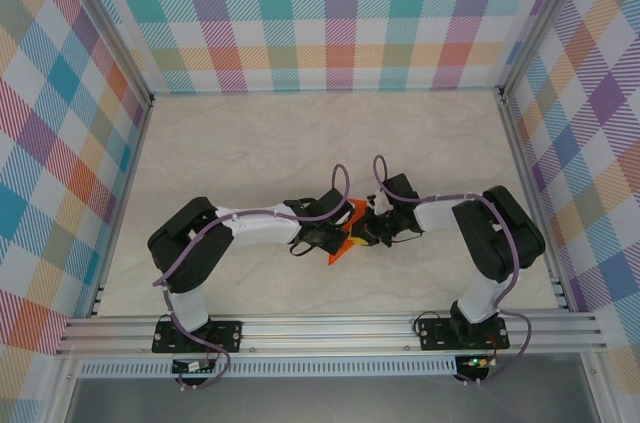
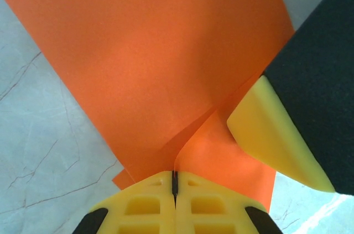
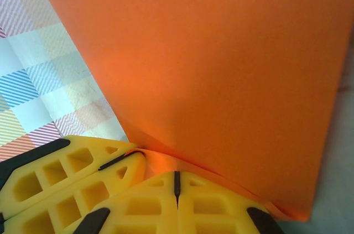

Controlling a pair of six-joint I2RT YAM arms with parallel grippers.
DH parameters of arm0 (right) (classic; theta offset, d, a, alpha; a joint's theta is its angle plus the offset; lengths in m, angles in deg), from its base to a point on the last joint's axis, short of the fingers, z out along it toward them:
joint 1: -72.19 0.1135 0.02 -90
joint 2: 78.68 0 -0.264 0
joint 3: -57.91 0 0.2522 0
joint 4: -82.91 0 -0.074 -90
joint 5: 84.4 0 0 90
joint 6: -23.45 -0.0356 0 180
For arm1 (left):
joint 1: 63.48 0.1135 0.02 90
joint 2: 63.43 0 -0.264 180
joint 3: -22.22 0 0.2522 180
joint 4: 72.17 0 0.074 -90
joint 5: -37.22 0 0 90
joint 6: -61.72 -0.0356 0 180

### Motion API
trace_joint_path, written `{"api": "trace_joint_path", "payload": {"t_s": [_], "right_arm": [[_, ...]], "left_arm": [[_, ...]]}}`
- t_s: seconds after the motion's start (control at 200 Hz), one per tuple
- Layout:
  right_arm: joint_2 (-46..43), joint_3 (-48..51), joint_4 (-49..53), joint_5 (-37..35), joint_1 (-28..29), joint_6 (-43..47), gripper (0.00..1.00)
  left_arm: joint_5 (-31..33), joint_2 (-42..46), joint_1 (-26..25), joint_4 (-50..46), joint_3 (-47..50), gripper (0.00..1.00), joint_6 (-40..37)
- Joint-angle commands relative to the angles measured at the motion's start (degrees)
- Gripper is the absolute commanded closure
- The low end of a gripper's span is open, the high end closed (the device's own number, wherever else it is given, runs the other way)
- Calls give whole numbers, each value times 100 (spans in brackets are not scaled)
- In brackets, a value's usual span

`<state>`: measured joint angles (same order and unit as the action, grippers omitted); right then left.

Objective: Fold a paper plane with a square sheet of paper (pick it up from the middle)
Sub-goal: Third fold the triangle at the center of the table.

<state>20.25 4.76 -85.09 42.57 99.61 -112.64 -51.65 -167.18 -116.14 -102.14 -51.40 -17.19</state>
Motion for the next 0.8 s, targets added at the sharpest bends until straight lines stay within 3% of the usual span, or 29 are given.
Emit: {"api": "trace_joint_path", "payload": {"t_s": [0.0, 0.25, 0.58, 0.795], "right_arm": [[201, 73, -84, -27, 35, 76, 97], [-406, -453, 850, -417, -54, 459, 92], [466, -1360, 1788, -1143, -105, 942, 95], [794, -1575, 2017, -1248, -99, 1156, 96]], "left_arm": [[150, 93, 81, -111, 162, 100, 27], [135, 214, 76, -84, 211, 100, 22], [119, 236, 86, -82, 180, 100, -5], [175, 294, 127, -97, 181, 100, -12]]}}
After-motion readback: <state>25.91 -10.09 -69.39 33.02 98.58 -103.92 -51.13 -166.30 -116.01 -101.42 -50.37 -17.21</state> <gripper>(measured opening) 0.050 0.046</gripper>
